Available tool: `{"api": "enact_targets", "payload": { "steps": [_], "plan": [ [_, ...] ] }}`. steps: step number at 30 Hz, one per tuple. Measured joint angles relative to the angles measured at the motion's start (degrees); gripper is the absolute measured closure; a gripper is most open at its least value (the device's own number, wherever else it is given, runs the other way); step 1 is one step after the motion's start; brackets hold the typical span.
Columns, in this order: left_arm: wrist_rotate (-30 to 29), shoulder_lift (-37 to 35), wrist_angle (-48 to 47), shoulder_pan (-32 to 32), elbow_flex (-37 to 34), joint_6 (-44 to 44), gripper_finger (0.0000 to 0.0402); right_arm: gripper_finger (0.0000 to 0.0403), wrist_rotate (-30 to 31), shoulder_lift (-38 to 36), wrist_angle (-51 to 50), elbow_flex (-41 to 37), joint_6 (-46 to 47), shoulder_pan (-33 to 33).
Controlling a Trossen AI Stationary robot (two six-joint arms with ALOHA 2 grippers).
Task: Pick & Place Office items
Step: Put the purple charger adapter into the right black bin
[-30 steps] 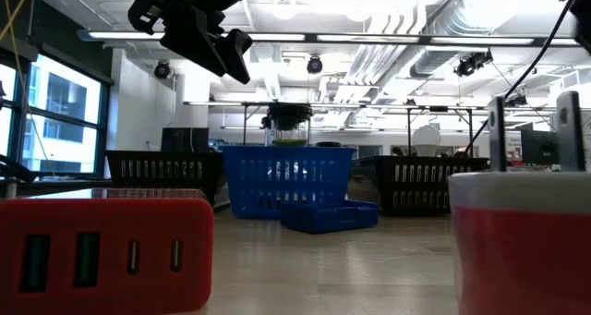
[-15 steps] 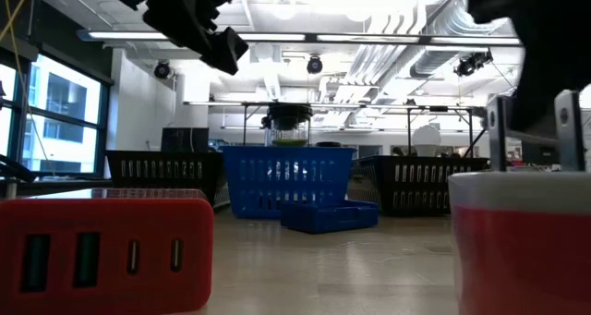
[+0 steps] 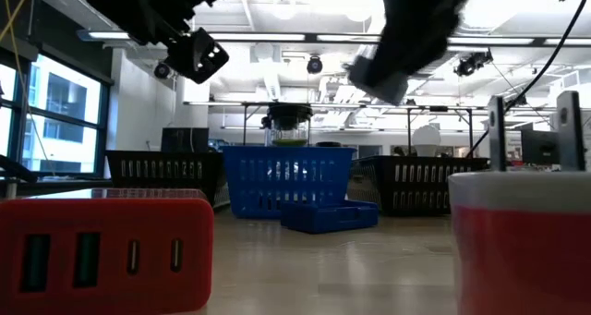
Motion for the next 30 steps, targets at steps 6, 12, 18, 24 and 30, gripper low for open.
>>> {"api": "enact_targets", "payload": {
  "steps": [6,12,18,24,30],
  "plan": [
    [-0.13,-0.02,-0.01,-4.03,0.0,-1.63,0.0169,0.0206,-0.38,0.0,-5.15,0.0,-1.3,-3.83],
    [-4.32,-0.02,0.22,-6.51,0.0,-3.53,0.0169,0.0206,-1.23,0.34,-9.72,0.0,-3.09,-7.51],
    [-6.29,-0.02,0.96,-6.77,0.0,-3.59,0.0169,0.0206,-1.46,0.35,-11.83,-0.03,-4.3,-9.83],
    [-6.33,-0.02,0.91,-6.75,0.0,-1.74,0.0169,0.0206,-4.3,0.35,-8.22,-4.23,-5.77,-11.86],
    [-6.32,-0.02,0.77,-6.54,0.0,-0.05,0.0169,0.0206,-5.95,0.35,-1.74,-7.38,-8.55,-12.07]
  ]
}}
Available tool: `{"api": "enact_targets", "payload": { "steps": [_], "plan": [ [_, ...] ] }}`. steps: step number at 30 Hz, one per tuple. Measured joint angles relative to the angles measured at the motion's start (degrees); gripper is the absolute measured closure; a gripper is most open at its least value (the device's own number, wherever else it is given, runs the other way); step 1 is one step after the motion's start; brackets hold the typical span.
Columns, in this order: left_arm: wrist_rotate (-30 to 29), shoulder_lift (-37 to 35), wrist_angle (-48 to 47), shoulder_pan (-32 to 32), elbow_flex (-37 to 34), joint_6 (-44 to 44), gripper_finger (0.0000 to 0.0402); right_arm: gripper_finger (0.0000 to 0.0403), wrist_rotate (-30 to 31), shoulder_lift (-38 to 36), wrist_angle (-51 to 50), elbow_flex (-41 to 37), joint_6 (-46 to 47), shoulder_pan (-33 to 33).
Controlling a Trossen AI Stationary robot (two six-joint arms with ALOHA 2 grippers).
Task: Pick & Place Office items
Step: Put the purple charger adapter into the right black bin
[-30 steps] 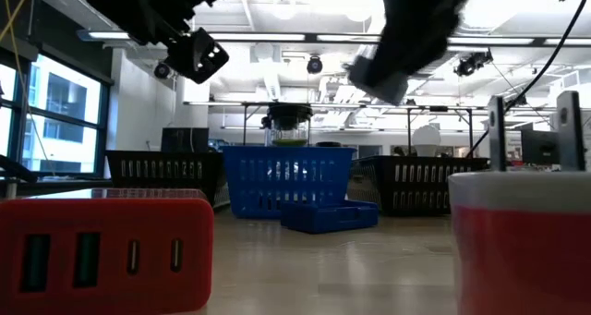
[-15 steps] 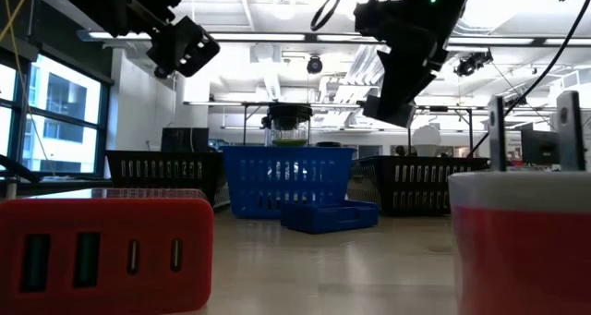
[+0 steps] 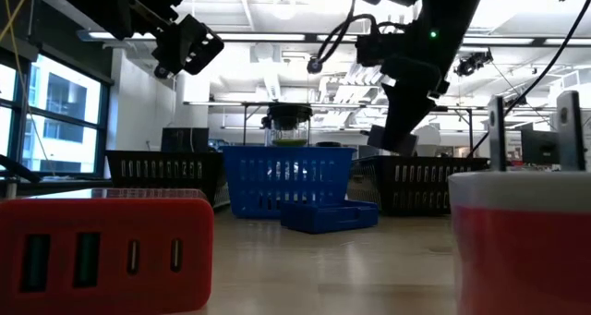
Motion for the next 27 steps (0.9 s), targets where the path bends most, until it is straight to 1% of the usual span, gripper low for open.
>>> {"api": "enact_targets", "payload": {
  "steps": [8,14,16,18,24,27],
  "plan": [
    [-0.02,0.0,-0.12,0.65,0.0,1.59,0.0169,0.0206,0.07,0.0,2.45,-1.99,-0.85,-1.72],
    [-0.02,0.0,-0.19,1.53,0.0,1.65,0.0169,0.0206,-2.92,0.0,6.37,-4.33,-2.68,-3.3],
    [-0.04,0.0,-0.44,1.75,0.0,2.17,0.0169,0.0206,-2.98,0.0,7.13,-5.07,-2.81,-3.41],
    [-0.02,0.0,-0.5,1.95,0.0,2.82,0.0169,0.0206,-3.12,0.0,7.65,-5.1,-2.8,-3.39],
    [-0.03,0.0,-1.1,1.93,0.0,3.54,0.0169,0.0206,-7.08,0.13,8.43,-5.1,-2.78,-3.19],
    [-0.02,0.0,-1.45,1.93,0.0,3.56,0.0169,0.0206,-8.14,1.55,8.39,-5.1,-2.72,-3.21]
  ]
}}
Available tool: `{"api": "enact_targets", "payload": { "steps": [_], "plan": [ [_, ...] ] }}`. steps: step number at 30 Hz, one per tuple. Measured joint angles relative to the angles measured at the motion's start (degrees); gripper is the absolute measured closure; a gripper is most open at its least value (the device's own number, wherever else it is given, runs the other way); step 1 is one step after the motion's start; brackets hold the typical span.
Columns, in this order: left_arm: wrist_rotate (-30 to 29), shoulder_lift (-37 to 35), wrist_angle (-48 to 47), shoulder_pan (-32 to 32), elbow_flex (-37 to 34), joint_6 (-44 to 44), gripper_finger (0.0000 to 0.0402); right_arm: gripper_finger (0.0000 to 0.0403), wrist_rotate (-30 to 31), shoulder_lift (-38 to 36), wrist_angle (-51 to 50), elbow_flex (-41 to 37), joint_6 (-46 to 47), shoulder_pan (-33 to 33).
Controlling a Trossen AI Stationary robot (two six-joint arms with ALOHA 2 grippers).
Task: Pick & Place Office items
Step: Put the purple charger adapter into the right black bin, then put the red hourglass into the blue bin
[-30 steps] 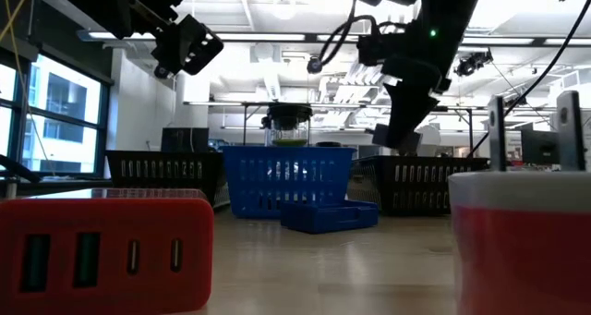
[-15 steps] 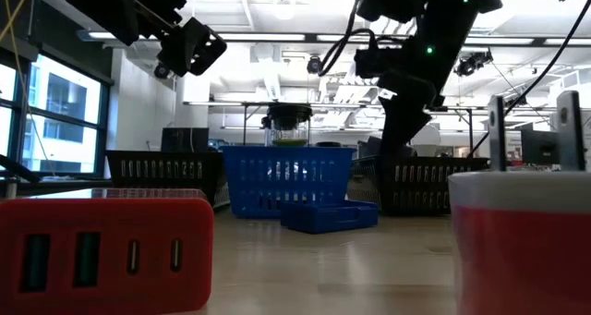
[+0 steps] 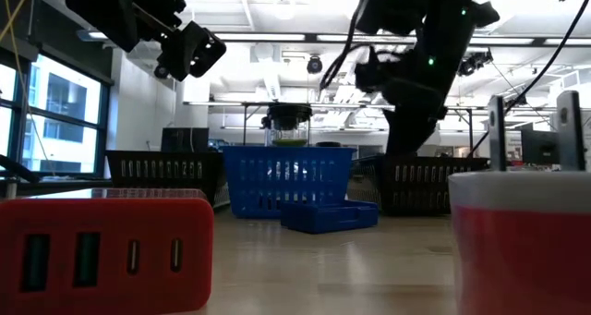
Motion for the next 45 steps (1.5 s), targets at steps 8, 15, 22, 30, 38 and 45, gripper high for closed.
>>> {"api": "enact_targets", "payload": {
  "steps": [8,15,22,30,38,45],
  "plan": [
    [0.0,0.02,-0.14,0.0,0.0,0.01,0.0169,0.019,-1.94,2.25,1.55,0.09,-0.09,0.09],
    [0.0,0.02,-0.19,0.02,0.0,0.02,0.0169,0.0155,-3.65,1.75,3.41,0.0,0.9,0.02],
    [0.01,0.02,-0.18,0.01,0.0,0.02,0.0169,0.0125,-2.97,0.96,3.06,-0.02,0.98,0.02],
    [0.02,0.02,-0.17,0.0,0.0,0.03,0.0169,0.0135,-2.52,-4.81,3.84,0.02,0.98,1.23],
    [0.02,0.02,-0.22,0.0,0.0,0.02,0.0169,0.0145,-10.56,-13.52,1.98,0.02,4.75,4.4],
    [0.04,0.02,-0.33,0.0,0.0,-1.01,0.0169,0.0145,-16.58,-17.38,-1.33,0.13,12.8,9.06]
  ]
}}
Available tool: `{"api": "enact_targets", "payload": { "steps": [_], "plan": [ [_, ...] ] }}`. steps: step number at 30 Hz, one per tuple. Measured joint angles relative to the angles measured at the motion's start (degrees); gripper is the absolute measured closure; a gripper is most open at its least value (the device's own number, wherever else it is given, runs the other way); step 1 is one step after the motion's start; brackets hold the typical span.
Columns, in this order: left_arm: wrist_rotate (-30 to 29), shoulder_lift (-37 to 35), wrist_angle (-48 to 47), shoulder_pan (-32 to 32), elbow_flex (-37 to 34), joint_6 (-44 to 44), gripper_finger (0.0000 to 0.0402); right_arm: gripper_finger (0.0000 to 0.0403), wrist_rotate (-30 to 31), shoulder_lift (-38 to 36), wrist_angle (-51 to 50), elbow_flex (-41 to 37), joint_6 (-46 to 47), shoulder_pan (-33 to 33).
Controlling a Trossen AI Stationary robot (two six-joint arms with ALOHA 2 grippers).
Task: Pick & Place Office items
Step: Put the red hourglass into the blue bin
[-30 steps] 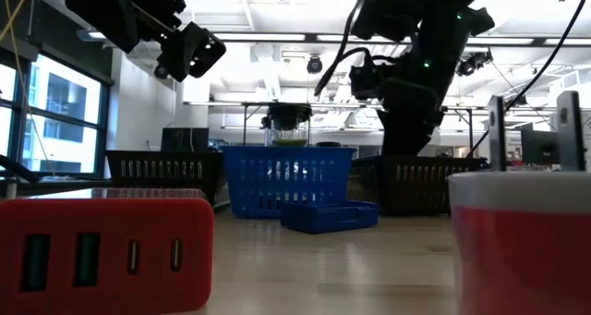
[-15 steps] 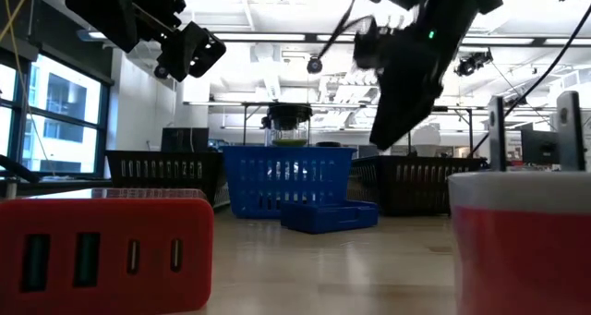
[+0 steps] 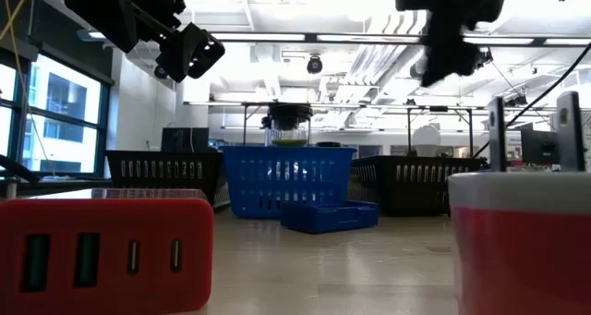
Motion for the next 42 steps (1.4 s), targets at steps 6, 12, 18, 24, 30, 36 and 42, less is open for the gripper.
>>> {"api": "enact_targets", "payload": {
  "steps": [6,12,18,24,30,36,42],
  "plan": [
    [0.09,0.0,0.08,-0.12,0.0,-4.18,0.0169,0.0145,2.84,-0.09,-10.48,-0.1,9.4,7.27],
    [0.12,0.0,-0.2,-2.09,0.0,-12.46,0.0169,0.0145,11.27,-0.05,-17.54,-0.11,17.66,13.96],
    [-3.54,0.0,1.34,-5.32,0.0,-20.65,0.0169,0.0145,17.25,-0.05,-21.29,-0.13,21.11,19.46],
    [-9.29,0.0,4.07,-9.33,0.0,-28.58,0.0169,0.0145,25.23,-0.02,-21.37,-0.13,17.27,22.27],
    [-16.91,0.0,5.35,-14.18,0.0,-36.38,0.0169,0.0145,38.96,0.0,-21.35,-0.13,9.27,22.48],
    [-21.4,0.0,5.36,-18.42,0.0,-39.0,0.0169,0.0145,56.82,0.0,-21.31,-0.13,4.86,22.04],
    [-17.78,0.0,5.36,-20.18,0.0,-40.31,0.0169,0.0145,64.23,0.0,-21.06,-0.13,4.98,20.4]
  ]
}}
